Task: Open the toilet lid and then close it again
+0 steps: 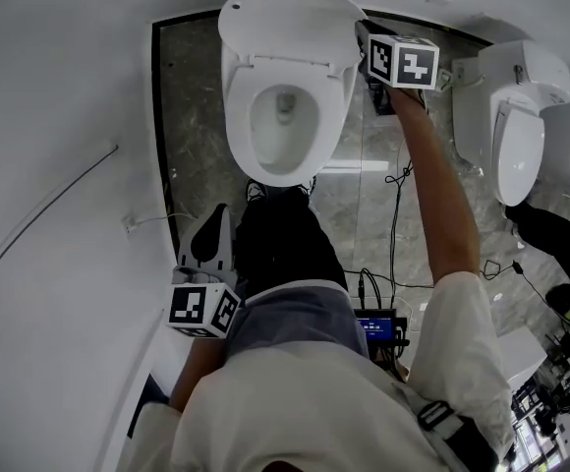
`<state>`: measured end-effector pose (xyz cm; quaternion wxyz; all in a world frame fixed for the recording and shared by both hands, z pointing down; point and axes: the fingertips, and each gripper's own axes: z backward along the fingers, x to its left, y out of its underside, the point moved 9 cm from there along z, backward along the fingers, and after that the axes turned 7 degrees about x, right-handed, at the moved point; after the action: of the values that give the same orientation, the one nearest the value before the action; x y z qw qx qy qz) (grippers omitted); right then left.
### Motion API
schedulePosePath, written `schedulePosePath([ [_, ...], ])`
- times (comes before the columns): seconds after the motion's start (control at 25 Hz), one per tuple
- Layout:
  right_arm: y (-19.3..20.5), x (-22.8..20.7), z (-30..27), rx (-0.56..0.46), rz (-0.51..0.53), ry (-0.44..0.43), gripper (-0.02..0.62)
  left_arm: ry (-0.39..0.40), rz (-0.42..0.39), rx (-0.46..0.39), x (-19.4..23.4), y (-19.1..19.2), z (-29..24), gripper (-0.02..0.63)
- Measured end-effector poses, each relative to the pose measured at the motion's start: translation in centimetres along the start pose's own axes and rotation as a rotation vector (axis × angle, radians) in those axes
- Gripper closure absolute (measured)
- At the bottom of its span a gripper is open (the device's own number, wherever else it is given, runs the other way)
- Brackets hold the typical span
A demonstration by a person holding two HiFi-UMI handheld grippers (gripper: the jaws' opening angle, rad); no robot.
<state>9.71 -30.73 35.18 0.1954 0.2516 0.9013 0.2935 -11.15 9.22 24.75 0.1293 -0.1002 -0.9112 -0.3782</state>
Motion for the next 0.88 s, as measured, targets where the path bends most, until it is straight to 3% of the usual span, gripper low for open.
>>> schedulePosePath([
  [0.16,-1.3,0.4,-0.4,0.0,0.157,0.032,0.575,-0.016,0.011,-0.003,0.3,0.2,0.1,0.6],
  [0.28,-2.2,0.6,-0.6,0.011,0.271,0.055,0.526,-0.03,0.019,-0.004,0.3,0.4,0.3,0.6],
  [0.52,-4.2,1.1,-1.5,0.048,0.448,0.073,0.525,-0.046,0.036,-0.01,0.2,0.4,0.2,0.6],
  [0.72,-4.6,1.5,-2.8,0.086,0.56,0.07,0.525,-0.051,0.04,-0.01,0.3,0.3,0.1,0.6],
  [0.88,-4.8,1.5,-3.2,0.113,0.566,0.068,0.526,-0.051,0.044,-0.01,0.5,0.2,0.2,0.6],
])
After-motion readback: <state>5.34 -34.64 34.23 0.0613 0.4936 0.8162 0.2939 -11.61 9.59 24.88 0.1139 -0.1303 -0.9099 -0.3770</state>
